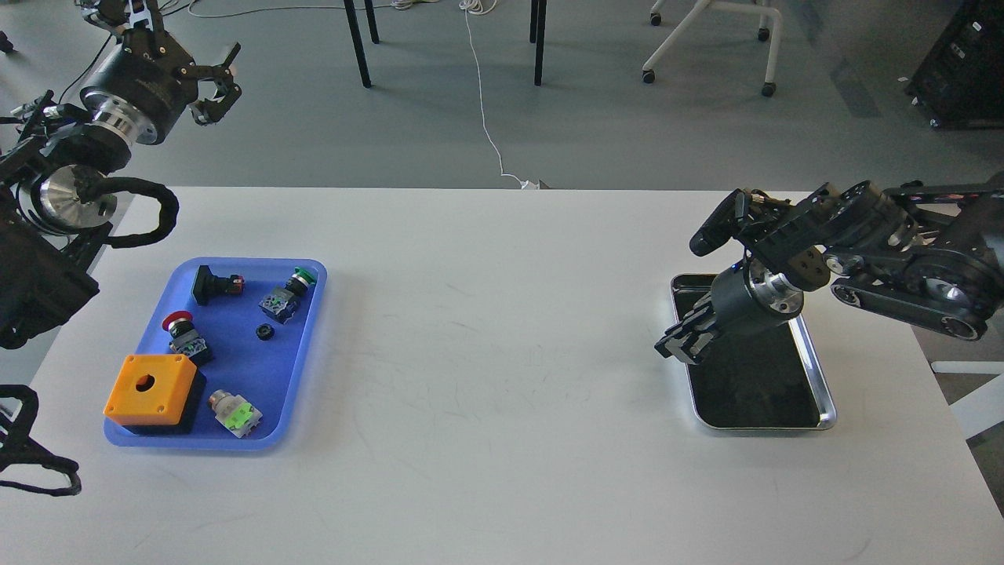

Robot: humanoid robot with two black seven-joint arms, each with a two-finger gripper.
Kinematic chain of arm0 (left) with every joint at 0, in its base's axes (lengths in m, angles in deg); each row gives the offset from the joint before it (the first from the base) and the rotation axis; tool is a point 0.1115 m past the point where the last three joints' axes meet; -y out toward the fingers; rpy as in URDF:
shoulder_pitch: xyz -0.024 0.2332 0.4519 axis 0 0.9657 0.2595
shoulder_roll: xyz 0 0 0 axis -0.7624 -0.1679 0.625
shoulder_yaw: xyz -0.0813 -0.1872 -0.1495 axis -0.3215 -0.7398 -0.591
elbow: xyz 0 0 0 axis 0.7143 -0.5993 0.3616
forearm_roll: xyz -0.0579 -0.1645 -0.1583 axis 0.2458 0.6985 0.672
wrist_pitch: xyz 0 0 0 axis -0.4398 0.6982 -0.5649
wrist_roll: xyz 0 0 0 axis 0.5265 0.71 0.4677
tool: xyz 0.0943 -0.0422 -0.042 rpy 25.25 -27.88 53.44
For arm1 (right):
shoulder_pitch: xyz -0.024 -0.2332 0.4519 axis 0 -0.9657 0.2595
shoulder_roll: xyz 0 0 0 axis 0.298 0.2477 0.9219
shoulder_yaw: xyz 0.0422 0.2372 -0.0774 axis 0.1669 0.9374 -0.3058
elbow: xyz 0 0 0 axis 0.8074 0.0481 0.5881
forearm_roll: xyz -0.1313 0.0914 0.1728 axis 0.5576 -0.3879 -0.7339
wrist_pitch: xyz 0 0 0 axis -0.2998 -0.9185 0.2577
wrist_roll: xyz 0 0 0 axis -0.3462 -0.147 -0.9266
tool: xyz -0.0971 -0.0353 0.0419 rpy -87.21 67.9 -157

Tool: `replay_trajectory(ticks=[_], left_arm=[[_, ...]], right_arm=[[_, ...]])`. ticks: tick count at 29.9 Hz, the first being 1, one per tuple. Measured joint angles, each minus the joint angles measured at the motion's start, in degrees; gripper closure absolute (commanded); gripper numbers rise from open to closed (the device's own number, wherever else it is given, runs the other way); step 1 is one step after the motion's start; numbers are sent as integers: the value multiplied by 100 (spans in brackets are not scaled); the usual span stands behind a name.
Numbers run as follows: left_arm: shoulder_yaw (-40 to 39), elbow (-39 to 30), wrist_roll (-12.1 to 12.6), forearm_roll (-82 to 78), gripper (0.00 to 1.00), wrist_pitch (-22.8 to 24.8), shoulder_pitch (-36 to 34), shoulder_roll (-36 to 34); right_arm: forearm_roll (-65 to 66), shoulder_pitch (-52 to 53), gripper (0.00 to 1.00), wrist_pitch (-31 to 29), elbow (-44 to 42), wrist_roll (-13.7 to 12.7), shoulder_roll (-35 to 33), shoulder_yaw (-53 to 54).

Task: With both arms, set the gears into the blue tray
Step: 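Carry the second gear toward the table center and open the right gripper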

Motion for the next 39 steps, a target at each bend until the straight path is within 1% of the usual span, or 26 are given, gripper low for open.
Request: replay_trajectory(ticks=[4,6,12,15,23,25,26,28,29,32,37,39], left_arm=[[19,-17,-1,-4,2,0,0,7],[34,-21,-1,-11,2,0,0,7],[47,-19,-1,-32,2,0,0,-22],[47,-11,1,-43,2,0,63,-27],[47,-12,1,-46,2,0,145,-21],[49,-12,3,-46,2,0,148,-20],[49,-12,4,-46,2,0,148,-18],[50,-13,6,-46,2,0,148,-11],[51,-13,6,-46,2,0,148,-11],[60,-14,8,-49,2,0,147,-11],[88,-25,21,-66,2,0,142,-23],[110,-28,25,-71,2,0,142,-30]], right_arm=[[-483,-76,79,37,-187,-2,811,5],[-760,-171,78,137,-347,-1,1313,4],[-960,-468,78,514,-978,-2,2408,-1],[-967,-673,78,734,-1237,-2,2602,1],[-968,-1087,77,1392,-1605,-2,2637,13],[-968,-1137,73,1507,-1679,-2,2638,14],[-969,-1150,67,1547,-1709,-2,2638,16],[-971,-1162,43,1617,-1762,-2,2638,35],[-971,-1164,39,1649,-1782,-2,2638,62],[-972,-1173,32,1684,-1799,-2,2638,194],[-997,-1169,25,1691,-1795,-2,2638,299],[-1002,-1143,20,1692,-1792,-2,2638,332]])
